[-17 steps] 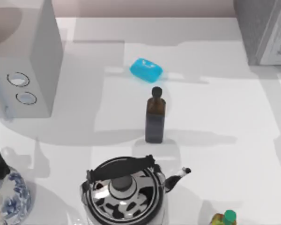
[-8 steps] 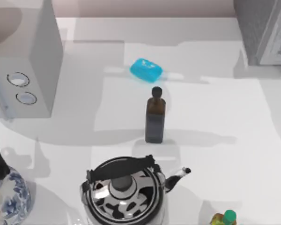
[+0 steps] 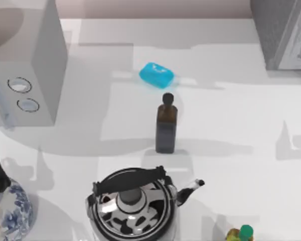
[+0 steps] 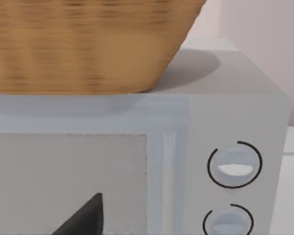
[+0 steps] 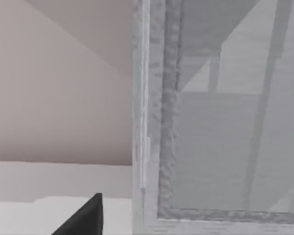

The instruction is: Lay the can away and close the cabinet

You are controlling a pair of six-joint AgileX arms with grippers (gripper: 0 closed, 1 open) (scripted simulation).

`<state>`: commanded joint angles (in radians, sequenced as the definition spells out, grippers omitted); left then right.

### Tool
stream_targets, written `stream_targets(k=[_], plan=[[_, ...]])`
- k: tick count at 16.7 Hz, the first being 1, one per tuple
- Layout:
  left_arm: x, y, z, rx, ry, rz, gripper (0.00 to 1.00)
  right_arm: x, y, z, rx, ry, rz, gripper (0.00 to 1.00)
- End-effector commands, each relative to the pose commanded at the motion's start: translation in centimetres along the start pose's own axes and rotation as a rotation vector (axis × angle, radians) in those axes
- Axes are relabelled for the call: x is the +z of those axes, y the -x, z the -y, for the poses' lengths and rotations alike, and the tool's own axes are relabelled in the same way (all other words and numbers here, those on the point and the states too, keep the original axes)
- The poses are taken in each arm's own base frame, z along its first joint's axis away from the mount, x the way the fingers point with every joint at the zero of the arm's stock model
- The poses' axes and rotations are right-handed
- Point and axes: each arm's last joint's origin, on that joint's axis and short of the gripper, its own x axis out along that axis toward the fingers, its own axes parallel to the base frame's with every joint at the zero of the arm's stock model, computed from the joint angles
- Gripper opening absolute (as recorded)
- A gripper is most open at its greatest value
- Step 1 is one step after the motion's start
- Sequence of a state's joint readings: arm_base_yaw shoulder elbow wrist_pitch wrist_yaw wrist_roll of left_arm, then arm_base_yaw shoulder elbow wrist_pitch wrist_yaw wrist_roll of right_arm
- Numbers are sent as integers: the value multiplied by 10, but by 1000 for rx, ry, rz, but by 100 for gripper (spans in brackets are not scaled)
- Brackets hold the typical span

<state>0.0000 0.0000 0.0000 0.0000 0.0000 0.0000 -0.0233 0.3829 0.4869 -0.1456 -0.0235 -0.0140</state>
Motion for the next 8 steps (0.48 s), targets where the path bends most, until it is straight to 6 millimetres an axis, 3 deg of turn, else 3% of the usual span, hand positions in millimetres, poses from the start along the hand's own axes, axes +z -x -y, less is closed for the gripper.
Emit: stream_targets(k=[4,8], plan=[[0,0,0,0,0,0,100,-78,8,-2,2,-10,21,100],[0,0,0,0,0,0,100,-116,7,-3,-1,-17,40,100]])
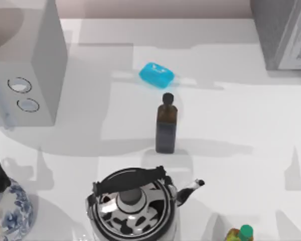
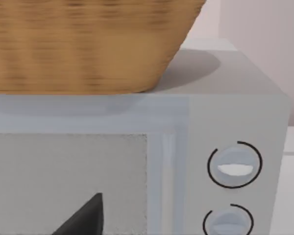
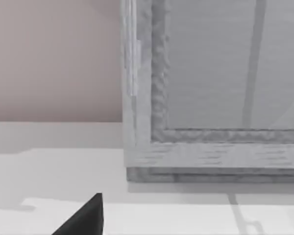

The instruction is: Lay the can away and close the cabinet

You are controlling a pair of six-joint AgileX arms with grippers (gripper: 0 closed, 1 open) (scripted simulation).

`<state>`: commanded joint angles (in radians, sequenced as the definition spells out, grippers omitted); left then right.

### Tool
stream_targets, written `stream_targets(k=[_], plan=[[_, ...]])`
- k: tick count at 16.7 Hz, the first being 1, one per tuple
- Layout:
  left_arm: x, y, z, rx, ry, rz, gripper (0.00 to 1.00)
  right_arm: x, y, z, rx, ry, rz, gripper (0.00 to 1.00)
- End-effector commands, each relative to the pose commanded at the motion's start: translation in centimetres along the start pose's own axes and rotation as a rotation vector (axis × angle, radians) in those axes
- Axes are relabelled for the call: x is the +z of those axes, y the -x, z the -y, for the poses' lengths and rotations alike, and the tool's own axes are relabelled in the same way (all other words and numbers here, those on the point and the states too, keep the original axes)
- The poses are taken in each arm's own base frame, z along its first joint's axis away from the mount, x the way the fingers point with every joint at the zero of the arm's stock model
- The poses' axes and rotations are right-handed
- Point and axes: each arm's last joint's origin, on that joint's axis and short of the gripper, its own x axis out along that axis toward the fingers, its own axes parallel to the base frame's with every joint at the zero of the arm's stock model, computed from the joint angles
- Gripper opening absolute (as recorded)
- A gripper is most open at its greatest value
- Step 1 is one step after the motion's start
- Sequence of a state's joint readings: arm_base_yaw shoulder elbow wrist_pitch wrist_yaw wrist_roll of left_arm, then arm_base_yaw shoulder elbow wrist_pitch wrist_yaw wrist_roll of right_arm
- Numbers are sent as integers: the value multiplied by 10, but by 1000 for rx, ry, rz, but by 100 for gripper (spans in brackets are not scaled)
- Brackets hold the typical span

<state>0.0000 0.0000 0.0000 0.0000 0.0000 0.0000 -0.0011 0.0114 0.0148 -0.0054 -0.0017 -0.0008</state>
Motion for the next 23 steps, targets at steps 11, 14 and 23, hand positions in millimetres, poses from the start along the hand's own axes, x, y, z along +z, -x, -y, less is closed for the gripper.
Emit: stream_targets(k=[11,14,23], plan=[[0,0,0,0,0,0,100,7,-5,9,-29,1,20,100],[0,0,0,0,0,0,100,19,-16,25,-59,3,20,100],[0,0,0,0,0,0,100,26,-58,129,-42,-7,-7,100]])
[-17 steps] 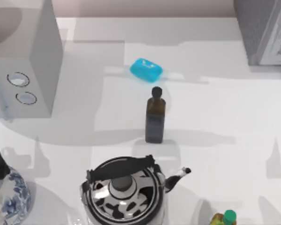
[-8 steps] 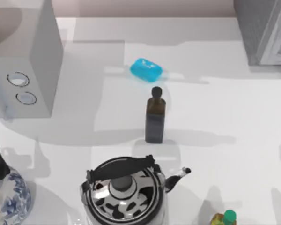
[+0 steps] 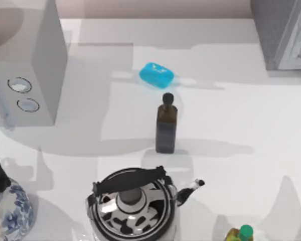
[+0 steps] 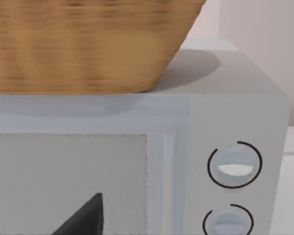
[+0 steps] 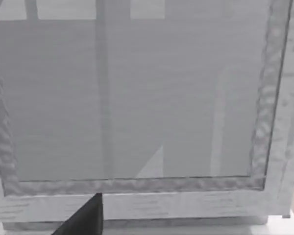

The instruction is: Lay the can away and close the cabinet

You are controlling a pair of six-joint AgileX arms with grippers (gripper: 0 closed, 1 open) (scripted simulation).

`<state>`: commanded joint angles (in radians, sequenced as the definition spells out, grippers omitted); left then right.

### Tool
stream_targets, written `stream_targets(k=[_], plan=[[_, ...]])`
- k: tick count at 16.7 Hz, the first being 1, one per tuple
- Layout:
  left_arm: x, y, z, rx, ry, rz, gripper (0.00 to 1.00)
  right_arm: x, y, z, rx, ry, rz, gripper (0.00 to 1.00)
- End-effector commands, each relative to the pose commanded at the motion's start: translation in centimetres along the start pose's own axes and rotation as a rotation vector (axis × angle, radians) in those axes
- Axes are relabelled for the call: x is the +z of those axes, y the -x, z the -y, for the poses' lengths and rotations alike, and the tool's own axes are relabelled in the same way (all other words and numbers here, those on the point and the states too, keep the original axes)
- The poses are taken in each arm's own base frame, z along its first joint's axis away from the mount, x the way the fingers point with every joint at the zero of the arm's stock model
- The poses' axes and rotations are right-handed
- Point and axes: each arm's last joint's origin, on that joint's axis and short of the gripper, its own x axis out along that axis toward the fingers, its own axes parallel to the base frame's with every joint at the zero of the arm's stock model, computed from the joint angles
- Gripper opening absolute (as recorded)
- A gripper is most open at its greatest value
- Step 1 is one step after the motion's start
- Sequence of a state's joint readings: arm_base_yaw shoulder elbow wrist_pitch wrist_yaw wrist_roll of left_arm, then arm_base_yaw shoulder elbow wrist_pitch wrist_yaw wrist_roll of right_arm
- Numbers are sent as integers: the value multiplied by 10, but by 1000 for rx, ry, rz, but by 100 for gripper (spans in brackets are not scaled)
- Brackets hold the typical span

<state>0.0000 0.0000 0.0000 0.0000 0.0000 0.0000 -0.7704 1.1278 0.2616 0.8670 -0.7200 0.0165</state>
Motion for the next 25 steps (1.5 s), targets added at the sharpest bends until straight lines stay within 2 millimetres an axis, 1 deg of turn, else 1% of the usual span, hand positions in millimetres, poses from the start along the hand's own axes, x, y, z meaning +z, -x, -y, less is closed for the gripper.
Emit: stream_targets(k=[2,4,7,9,14,16,19,21,23,25], plan=[[0,0,0,0,0,0,100,-8,-2,26,16,-2,-2,100],[0,0,0,0,0,0,100,-17,0,47,30,1,1,100],[0,0,0,0,0,0,100,-27,5,68,42,7,4,100],[0,0,0,0,0,0,100,-30,6,72,43,6,4,100],[0,0,0,0,0,0,100,-30,6,71,45,3,1,100],[0,0,0,0,0,0,100,-25,3,75,49,4,1,100],[0,0,0,0,0,0,100,-6,-9,91,68,0,-1,100],[0,0,0,0,0,0,100,16,-19,106,85,-10,-6,100],[0,0,0,0,0,0,100,45,-30,120,103,-22,-10,100],[0,0,0,0,0,0,100,83,-39,130,119,-32,-14,100]])
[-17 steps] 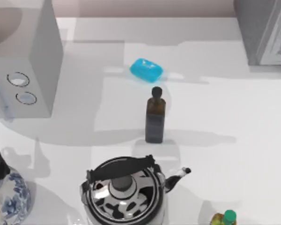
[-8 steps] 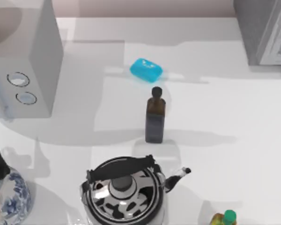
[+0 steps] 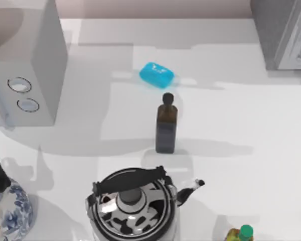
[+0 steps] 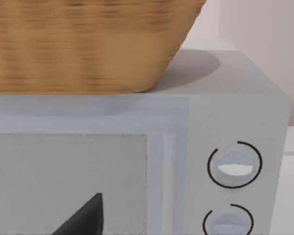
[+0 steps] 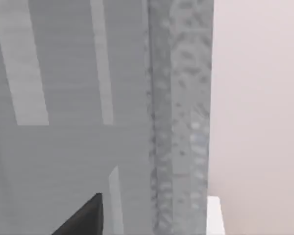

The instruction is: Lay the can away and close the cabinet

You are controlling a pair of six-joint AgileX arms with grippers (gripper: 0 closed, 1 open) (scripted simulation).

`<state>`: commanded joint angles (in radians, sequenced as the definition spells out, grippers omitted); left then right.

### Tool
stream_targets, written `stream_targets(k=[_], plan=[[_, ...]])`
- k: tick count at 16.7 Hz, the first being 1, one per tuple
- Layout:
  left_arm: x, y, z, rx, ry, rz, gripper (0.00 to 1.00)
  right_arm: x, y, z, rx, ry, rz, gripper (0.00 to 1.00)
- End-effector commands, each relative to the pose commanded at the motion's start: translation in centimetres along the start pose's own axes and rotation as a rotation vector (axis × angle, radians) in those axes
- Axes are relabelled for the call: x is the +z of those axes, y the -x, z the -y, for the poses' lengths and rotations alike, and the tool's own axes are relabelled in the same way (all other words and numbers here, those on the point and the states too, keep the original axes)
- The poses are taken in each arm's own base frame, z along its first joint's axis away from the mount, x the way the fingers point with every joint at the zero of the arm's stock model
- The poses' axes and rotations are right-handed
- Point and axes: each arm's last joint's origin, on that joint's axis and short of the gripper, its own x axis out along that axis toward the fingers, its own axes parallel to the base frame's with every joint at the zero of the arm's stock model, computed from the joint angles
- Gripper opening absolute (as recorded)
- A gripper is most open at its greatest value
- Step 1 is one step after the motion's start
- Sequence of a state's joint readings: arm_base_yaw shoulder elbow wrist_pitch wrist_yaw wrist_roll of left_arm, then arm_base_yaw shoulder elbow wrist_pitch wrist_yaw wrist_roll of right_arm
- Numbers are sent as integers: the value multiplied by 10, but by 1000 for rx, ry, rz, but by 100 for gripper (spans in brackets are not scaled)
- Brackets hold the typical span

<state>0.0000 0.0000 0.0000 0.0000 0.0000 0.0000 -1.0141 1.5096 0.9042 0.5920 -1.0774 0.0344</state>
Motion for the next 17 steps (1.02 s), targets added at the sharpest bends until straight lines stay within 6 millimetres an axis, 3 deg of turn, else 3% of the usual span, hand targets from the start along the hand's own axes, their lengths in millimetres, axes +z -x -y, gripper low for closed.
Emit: stream_targets(k=[4,9,13,17], plan=[[0,0,0,0,0,0,100,91,-2,-2,18,-2,-2,100],[0,0,0,0,0,0,100,189,20,-42,-9,17,3,100],[0,0,0,0,0,0,100,229,40,-70,-62,32,12,100],[0,0,0,0,0,0,100,234,44,-75,-75,35,14,100]])
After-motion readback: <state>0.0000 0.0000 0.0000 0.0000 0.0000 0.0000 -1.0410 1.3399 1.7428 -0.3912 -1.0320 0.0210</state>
